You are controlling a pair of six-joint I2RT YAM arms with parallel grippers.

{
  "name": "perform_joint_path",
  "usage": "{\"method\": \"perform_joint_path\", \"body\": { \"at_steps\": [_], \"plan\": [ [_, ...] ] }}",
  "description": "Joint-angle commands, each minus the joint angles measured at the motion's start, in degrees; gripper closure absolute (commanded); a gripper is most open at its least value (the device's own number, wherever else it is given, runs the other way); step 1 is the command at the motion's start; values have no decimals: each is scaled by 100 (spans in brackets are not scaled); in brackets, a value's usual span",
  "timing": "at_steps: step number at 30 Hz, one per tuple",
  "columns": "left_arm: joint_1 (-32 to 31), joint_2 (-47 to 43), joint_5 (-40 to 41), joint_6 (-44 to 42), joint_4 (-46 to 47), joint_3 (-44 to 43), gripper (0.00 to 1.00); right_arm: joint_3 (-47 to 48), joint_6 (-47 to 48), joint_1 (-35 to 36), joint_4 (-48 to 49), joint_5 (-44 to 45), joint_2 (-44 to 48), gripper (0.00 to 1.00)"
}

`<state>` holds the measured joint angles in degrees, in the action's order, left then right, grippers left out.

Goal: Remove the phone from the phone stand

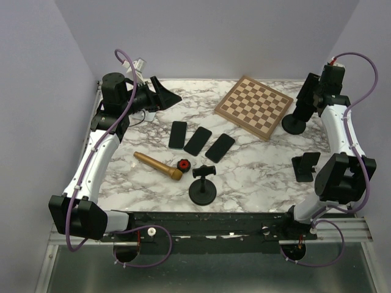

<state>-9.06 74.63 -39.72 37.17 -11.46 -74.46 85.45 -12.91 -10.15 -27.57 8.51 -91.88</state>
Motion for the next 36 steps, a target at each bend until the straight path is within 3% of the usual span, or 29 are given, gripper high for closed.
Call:
{"method": "perform_joint_path", "body": {
  "at_steps": [1,6,12,24,31,36],
  "plan": [
    [36,23,-154,27,151,46,20,-127,-561,-22,-600,-60,537,71],
    [36,33,-162,45,162,54,20,-189,-816,-14,-944,-230,1068,79],
    [18,34,-164,63,175,67,20,136,-804,135,-1950,-73,1111,96],
    [-558,-59,117,-229,-54,-6,20,-1006,-1448,1907,-2125,92,2115,97],
    [-1190,-114,269,-497,-244,-108,19,-970,-1433,2008,-2663,403,2552,97],
    [-1559,-296,411,-779,-189,-75,20,-1275,-1556,2008,-2616,-326,3022,97]
  ]
}}
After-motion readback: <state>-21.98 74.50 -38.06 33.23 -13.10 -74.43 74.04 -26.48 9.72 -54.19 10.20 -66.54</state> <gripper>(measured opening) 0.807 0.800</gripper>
